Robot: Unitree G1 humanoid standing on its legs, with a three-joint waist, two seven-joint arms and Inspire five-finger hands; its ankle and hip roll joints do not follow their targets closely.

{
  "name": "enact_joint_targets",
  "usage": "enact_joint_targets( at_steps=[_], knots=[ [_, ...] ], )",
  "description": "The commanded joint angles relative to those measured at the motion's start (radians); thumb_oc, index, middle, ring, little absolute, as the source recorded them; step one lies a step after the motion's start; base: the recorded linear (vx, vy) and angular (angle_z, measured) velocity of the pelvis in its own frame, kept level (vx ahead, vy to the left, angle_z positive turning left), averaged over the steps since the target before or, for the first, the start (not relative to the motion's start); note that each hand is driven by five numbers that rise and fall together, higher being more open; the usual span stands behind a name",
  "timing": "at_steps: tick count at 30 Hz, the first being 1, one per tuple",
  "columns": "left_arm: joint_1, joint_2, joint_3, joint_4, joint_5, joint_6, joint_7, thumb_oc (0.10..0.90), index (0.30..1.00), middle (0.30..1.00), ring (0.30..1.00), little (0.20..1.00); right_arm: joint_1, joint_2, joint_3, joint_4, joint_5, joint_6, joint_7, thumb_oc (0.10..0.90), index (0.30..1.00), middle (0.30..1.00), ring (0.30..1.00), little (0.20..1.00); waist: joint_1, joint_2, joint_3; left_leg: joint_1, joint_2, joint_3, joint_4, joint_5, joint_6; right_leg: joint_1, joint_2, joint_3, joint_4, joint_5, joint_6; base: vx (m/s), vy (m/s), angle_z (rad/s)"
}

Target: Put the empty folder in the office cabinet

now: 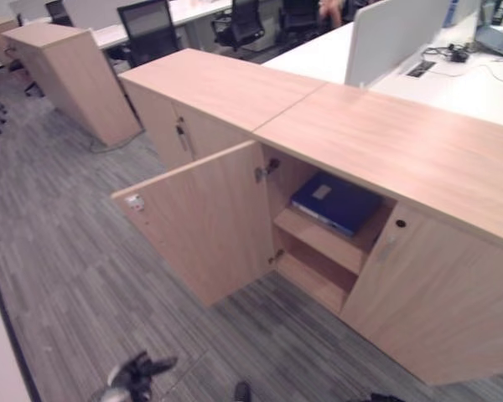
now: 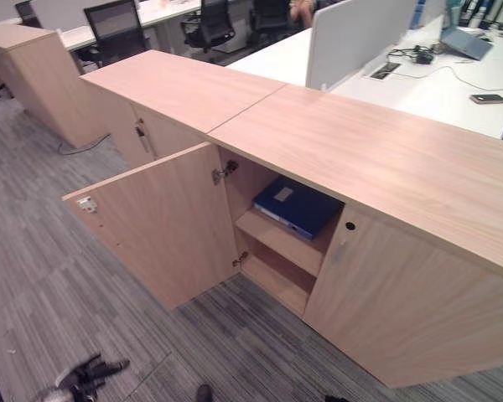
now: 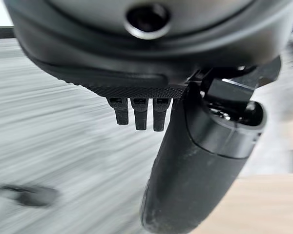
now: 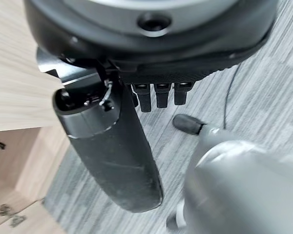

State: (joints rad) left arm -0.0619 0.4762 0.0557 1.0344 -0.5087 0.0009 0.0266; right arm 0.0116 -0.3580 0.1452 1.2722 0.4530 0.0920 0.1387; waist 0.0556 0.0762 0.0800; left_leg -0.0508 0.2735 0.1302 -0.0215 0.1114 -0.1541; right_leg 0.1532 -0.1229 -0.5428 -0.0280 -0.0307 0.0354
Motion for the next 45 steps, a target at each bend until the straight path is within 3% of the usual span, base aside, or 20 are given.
enact_joint_targets(
  at_steps=[1,2,4,5,6,7,8,9,11,17,24,31,40,45],
  knots=[
    [-0.091,0.13,0.07,-0.039,-0.053,-0.066,0.036,0.8,0.9,0.9,0.9,0.9,-0.045,-0.004,-0.028,0.023,0.013,-0.022,0.014,0.8,0.9,0.9,0.9,0.9,-0.002,0.002,-0.023,-0.004,0.045,-0.047,-0.066,0.112,-0.043,-0.078,-0.013,0.109,0.027,-0.07,0.053,0.12,0.267,-0.02],
    [-0.078,0.154,0.095,-0.084,-0.044,-0.077,0.042,0.8,0.9,0.9,0.9,0.9,-0.037,-0.001,-0.039,0.02,0.029,-0.017,0.025,0.8,0.9,0.9,0.9,0.9,-0.001,0.017,-0.034,0.015,0.026,-0.082,-0.066,0.068,-0.041,-0.071,-0.021,0.133,0.016,-0.053,0.072,0.15,0.276,-0.08],
    [-0.078,0.178,0.107,-0.113,-0.037,-0.079,0.044,0.8,0.9,0.9,0.9,0.9,-0.024,0.005,-0.061,0.023,0.04,-0.01,0.034,0.8,0.9,0.9,0.9,0.9,-0.002,0.027,-0.055,0.026,0.001,-0.083,-0.066,0.02,-0.032,-0.057,-0.058,0.143,0.003,-0.031,0.101,0.15,0.311,-0.04],
    [-0.078,0.178,0.107,-0.113,-0.037,-0.078,0.044,0.8,0.9,0.9,0.9,0.9,-0.024,0.005,-0.062,0.023,0.04,-0.01,0.033,0.8,0.9,0.9,0.9,0.9,-0.002,0.026,-0.057,0.022,-0.001,-0.083,-0.066,0.022,-0.03,-0.06,-0.06,0.143,0.001,-0.027,0.101,0.16,0.379,-0.15],
    [-0.099,0.209,0.097,-0.126,-0.004,-0.079,0.042,0.8,0.9,0.9,0.9,0.9,-0.018,0.011,-0.085,0.03,0.048,-0.009,0.044,0.8,0.9,0.9,0.9,0.9,-0.004,0.021,-0.066,0.041,-0.049,-0.073,-0.052,-0.02,-0.008,-0.041,-0.114,0.158,0.009,-0.009,0.128,0.11,0.261,-0.17],
    [-0.101,0.209,0.096,-0.125,-0.004,-0.079,0.042,0.8,0.9,0.9,0.9,0.9,-0.018,0.012,-0.086,0.03,0.048,-0.009,0.044,0.8,0.9,0.9,0.9,0.9,-0.003,0.019,-0.067,0.039,-0.051,-0.072,-0.052,-0.018,-0.006,-0.043,-0.116,0.158,0.008,-0.006,0.129,0.18,0.465,-0.26],
    [-0.126,0.243,0.089,-0.123,0.022,-0.079,0.043,0.8,0.9,0.9,0.9,0.9,-0.014,0.015,-0.094,0.021,0.051,-0.007,0.052,0.8,0.9,0.9,0.9,0.9,-0.01,0.012,-0.073,0.05,-0.1,-0.061,-0.044,-0.054,0.018,-0.047,-0.158,0.177,0.022,0.011,0.145,0.07,0.221,-0.1],
    [-0.127,0.244,0.089,-0.122,0.022,-0.08,0.042,0.8,0.9,0.9,0.9,0.9,-0.014,0.016,-0.094,0.021,0.051,-0.007,0.052,0.8,0.9,0.9,0.9,0.9,-0.009,0.009,-0.073,0.049,-0.103,-0.059,-0.043,-0.055,0.02,-0.049,-0.161,0.179,0.023,0.011,0.147,0.12,0.423,-0.18],
    [-0.188,0.286,0.061,-0.113,0.066,-0.079,0.041,0.8,0.9,0.9,0.9,0.9,-0.01,0.027,-0.098,0.016,0.055,-0.009,0.06,0.8,0.9,0.9,0.9,0.9,-0.016,-0.007,-0.08,0.067,-0.168,-0.038,-0.042,-0.097,0.055,-0.07,-0.224,0.202,0.047,0.047,0.174,0.07,0.308,-0.22],
    [-0.319,0.346,-0.01,-0.1,0.104,-0.075,0.022,0.8,0.9,0.9,0.9,0.9,0.0,0.042,-0.092,0.004,0.053,-0.005,0.079,0.8,0.9,0.9,0.9,0.9,-0.028,-0.031,-0.097,0.097,-0.241,0.006,-0.058,-0.142,0.1,-0.105,-0.28,0.216,0.053,0.113,0.219,0.04,0.193,-0.21],
    [-0.437,0.369,-0.097,-0.097,0.116,-0.084,-0.002,0.8,0.9,0.9,0.9,0.9,0.016,0.046,-0.094,-0.012,0.064,-0.014,0.084,0.8,0.9,0.9,0.9,0.9,-0.045,-0.062,-0.113,0.114,-0.269,0.046,-0.065,-0.163,0.115,-0.127,-0.305,0.196,0.042,0.191,0.226,0.01,0.062,-0.15],
    [-0.458,0.357,-0.156,-0.18,0.131,-0.086,-0.035,0.8,0.9,0.9,0.9,0.9,0.027,0.054,-0.103,-0.008,0.069,-0.013,0.096,0.8,0.9,0.9,0.9,0.9,-0.049,-0.084,-0.121,0.117,-0.274,0.054,-0.062,-0.167,0.117,-0.123,-0.31,0.179,0.031,0.224,0.226,0.01,-0.002,-0.08],
    [-0.545,0.336,-0.239,-0.139,0.179,-0.087,-0.048,0.8,0.9,0.9,0.9,0.9,0.039,0.067,-0.086,-0.033,0.089,-0.017,0.103,0.8,0.9,0.9,0.9,0.9,-0.063,-0.105,-0.13,0.121,-0.27,0.062,-0.06,-0.17,0.113,-0.121,-0.306,0.17,0.018,0.241,0.226,0.0,0.0,0.0],
    [-0.663,0.331,-0.308,-0.004,0.215,-0.083,-0.051,0.8,0.9,0.9,0.9,0.9,0.043,0.062,-0.072,-0.032,0.086,-0.017,0.102,0.8,0.9,0.9,0.9,0.9,-0.081,-0.11,-0.137,0.121,-0.27,0.067,-0.062,-0.17,0.112,-0.125,-0.305,0.174,0.014,0.25,0.226,0.0,0.0,0.0]
  ],
)
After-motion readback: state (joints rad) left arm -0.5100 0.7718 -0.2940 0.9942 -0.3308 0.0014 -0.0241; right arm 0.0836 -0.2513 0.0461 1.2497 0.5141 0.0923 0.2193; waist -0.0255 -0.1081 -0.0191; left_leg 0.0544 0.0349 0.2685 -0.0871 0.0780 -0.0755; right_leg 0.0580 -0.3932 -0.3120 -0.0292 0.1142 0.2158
